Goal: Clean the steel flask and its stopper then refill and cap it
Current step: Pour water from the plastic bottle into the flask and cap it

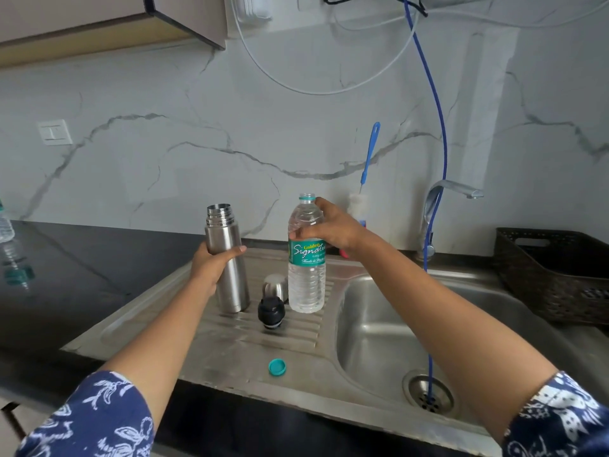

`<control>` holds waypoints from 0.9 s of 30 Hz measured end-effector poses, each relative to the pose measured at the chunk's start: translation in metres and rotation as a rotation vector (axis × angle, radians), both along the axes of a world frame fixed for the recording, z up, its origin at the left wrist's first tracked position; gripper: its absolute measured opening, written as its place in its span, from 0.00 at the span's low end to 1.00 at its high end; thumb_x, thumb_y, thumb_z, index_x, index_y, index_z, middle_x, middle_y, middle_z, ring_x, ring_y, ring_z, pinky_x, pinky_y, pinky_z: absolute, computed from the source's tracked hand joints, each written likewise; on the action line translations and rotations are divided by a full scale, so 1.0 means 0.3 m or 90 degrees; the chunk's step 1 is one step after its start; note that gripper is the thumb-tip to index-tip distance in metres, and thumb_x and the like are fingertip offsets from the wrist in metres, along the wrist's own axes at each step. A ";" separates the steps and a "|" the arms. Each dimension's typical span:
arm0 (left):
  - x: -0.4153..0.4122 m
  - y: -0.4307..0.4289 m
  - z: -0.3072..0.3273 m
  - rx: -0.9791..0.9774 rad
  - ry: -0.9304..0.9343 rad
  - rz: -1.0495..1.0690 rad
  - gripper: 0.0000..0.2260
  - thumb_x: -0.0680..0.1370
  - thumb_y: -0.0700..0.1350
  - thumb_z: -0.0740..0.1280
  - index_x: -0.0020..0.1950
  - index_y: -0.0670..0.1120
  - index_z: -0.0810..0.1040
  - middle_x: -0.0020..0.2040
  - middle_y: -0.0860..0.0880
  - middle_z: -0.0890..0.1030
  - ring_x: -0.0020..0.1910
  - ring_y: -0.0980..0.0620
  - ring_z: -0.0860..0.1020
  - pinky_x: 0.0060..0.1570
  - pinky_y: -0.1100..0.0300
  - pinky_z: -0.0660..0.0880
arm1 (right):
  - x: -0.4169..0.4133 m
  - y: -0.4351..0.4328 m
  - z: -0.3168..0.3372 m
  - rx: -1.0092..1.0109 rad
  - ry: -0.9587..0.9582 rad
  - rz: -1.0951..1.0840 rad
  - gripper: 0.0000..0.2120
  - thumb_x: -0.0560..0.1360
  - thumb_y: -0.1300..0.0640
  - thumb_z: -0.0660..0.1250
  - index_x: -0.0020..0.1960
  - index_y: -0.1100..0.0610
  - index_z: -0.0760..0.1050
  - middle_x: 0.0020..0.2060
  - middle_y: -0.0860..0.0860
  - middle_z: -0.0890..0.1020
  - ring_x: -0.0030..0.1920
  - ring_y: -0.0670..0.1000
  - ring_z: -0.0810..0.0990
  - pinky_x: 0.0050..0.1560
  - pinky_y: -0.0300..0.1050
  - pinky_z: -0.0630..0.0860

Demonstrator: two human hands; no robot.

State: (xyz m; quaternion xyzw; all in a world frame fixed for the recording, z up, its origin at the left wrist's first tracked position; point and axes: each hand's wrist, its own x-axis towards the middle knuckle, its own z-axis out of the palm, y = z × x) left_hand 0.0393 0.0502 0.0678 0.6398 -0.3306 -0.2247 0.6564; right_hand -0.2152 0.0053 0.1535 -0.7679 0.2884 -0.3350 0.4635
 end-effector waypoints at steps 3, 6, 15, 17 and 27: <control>-0.008 0.009 0.019 -0.017 -0.003 0.014 0.29 0.65 0.43 0.80 0.63 0.45 0.74 0.56 0.46 0.80 0.50 0.48 0.78 0.50 0.54 0.74 | -0.024 -0.014 0.001 0.004 -0.010 -0.012 0.28 0.63 0.57 0.79 0.59 0.53 0.71 0.52 0.53 0.83 0.52 0.54 0.83 0.59 0.55 0.77; -0.038 0.023 0.068 -0.045 -0.028 0.013 0.26 0.65 0.43 0.79 0.60 0.47 0.74 0.54 0.48 0.80 0.51 0.47 0.79 0.51 0.54 0.75 | -0.064 -0.021 0.009 0.002 -0.020 -0.018 0.28 0.61 0.57 0.79 0.58 0.53 0.72 0.51 0.53 0.83 0.51 0.54 0.83 0.58 0.54 0.78; -0.389 0.027 0.289 -0.114 -0.115 -0.165 0.24 0.67 0.42 0.78 0.60 0.51 0.73 0.49 0.55 0.79 0.46 0.57 0.78 0.43 0.60 0.74 | -0.321 -0.025 0.078 -0.054 0.004 -0.113 0.27 0.66 0.57 0.77 0.62 0.53 0.71 0.51 0.50 0.82 0.49 0.50 0.83 0.48 0.43 0.79; -0.503 0.006 0.268 -0.110 -0.103 -0.211 0.24 0.67 0.42 0.78 0.59 0.51 0.73 0.49 0.55 0.80 0.46 0.56 0.78 0.43 0.59 0.74 | -0.405 -0.027 0.083 -0.072 0.013 -0.147 0.25 0.66 0.58 0.77 0.59 0.52 0.72 0.50 0.50 0.83 0.49 0.50 0.83 0.49 0.44 0.79; -0.956 -0.097 -0.085 0.000 -0.026 -0.392 0.31 0.57 0.41 0.80 0.57 0.50 0.74 0.51 0.49 0.83 0.49 0.50 0.81 0.47 0.58 0.76 | -0.765 -0.018 0.006 -0.227 0.278 -0.342 0.33 0.64 0.50 0.77 0.65 0.54 0.66 0.50 0.55 0.82 0.49 0.55 0.81 0.51 0.51 0.78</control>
